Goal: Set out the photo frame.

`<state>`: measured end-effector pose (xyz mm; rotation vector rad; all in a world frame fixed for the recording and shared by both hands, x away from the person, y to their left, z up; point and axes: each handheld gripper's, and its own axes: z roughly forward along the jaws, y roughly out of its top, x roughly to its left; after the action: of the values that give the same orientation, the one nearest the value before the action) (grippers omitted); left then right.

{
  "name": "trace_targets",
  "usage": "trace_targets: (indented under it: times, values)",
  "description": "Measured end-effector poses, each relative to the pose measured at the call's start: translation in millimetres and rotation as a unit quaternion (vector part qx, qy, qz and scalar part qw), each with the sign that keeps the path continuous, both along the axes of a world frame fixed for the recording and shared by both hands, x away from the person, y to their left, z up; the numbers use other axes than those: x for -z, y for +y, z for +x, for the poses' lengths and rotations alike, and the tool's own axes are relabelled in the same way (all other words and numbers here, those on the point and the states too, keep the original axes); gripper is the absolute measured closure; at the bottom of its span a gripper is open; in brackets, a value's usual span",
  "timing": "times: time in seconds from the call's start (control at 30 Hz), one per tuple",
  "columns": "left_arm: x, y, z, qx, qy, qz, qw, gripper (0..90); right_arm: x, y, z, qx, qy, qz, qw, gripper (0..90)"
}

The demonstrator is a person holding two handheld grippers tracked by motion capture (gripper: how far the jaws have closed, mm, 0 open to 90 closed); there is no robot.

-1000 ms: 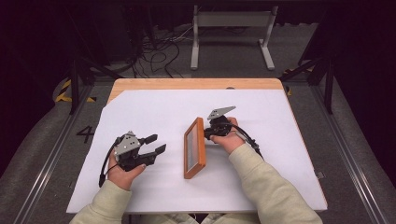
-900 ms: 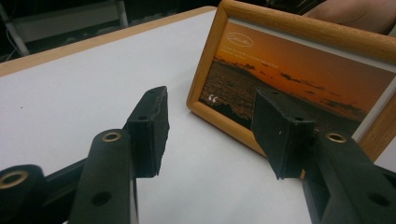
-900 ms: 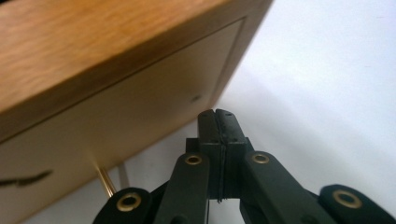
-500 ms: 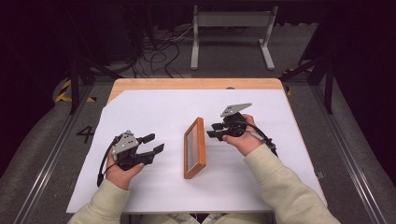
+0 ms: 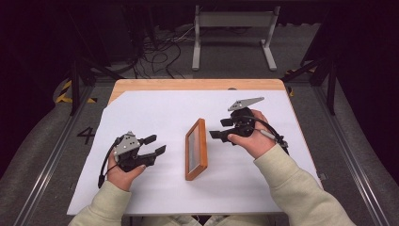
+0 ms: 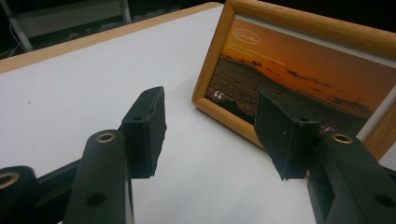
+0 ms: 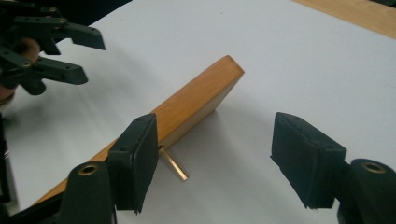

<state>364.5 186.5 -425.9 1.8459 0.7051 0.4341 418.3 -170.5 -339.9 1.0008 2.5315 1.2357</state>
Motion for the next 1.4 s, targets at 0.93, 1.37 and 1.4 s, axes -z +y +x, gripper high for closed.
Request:
trace_targets:
  times: [0.93,1.37,1.4]
  values:
    - [0.6,0.1,-0.8,0.004,-0.004,0.002,1.0,44.1,23.1,57.0,0.3,0.019,0.105,-0.027,0.9939,26.3]
    - [1.1,-0.3,-1.2,0.005,-0.004,0.003,1.0,43.9,41.4,74.2,6.4,0.021,0.146,-0.05,0.9878,33.2]
    - [1.1,-0.3,-1.2,0.005,-0.004,0.002,1.0,43.9,42.0,74.9,6.5,0.022,0.148,-0.054,0.9872,35.7]
